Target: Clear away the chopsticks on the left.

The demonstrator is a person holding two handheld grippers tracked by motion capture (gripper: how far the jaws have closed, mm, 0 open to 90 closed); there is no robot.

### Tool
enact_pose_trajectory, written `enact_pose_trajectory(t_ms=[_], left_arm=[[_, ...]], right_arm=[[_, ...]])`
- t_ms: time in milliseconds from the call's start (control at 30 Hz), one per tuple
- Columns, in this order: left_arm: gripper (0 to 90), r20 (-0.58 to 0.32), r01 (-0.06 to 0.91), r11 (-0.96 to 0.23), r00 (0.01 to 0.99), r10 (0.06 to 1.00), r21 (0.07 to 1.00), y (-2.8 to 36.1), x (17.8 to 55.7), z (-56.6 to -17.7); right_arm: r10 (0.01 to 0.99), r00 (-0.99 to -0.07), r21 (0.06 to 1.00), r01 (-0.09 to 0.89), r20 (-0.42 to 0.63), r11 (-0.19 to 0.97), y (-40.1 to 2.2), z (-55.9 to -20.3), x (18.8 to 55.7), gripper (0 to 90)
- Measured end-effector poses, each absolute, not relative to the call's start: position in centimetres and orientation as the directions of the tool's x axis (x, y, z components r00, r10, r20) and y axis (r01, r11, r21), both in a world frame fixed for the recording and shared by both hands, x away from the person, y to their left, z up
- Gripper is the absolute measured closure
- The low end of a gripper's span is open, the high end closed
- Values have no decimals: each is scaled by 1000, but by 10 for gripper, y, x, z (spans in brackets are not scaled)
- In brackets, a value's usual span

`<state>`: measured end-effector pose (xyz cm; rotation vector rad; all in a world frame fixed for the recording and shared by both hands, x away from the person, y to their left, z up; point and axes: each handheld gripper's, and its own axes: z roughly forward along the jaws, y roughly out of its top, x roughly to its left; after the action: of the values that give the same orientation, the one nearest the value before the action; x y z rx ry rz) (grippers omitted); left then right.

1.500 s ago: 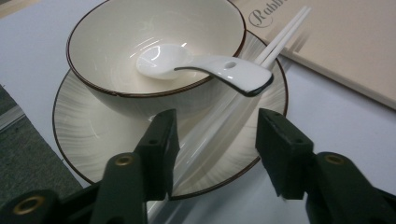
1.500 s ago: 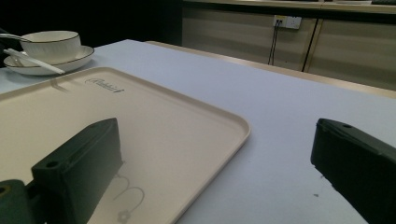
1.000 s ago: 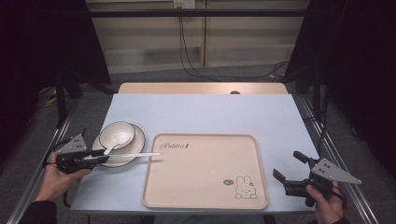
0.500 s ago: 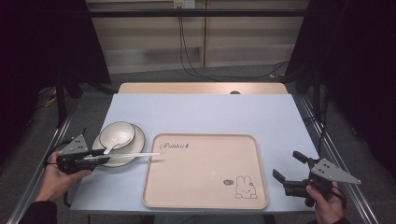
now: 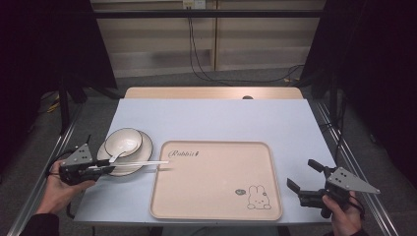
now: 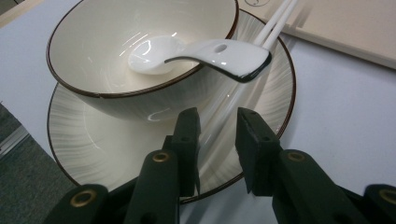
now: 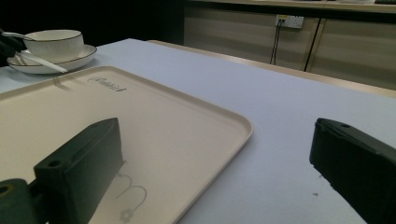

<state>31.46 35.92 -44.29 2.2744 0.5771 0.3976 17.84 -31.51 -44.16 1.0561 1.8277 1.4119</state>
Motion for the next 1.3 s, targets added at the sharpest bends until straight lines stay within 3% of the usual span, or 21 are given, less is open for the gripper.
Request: enact_pose_trajectory(t_ms=[667, 900, 1300], left_arm=[[734, 122, 238, -729, 907, 404, 641, 327, 323, -446], [811, 96, 231, -745, 925, 367, 626, 323, 327, -447], [844, 40, 285, -711, 914, 403, 643, 324, 325, -444]], right_arm=[[858, -514, 966, 232, 20, 117, -315, -442, 178, 20], [859, -512, 965, 234, 21, 116, -315, -442, 178, 21], [858, -514, 965, 235, 23, 115, -315, -442, 178, 21]])
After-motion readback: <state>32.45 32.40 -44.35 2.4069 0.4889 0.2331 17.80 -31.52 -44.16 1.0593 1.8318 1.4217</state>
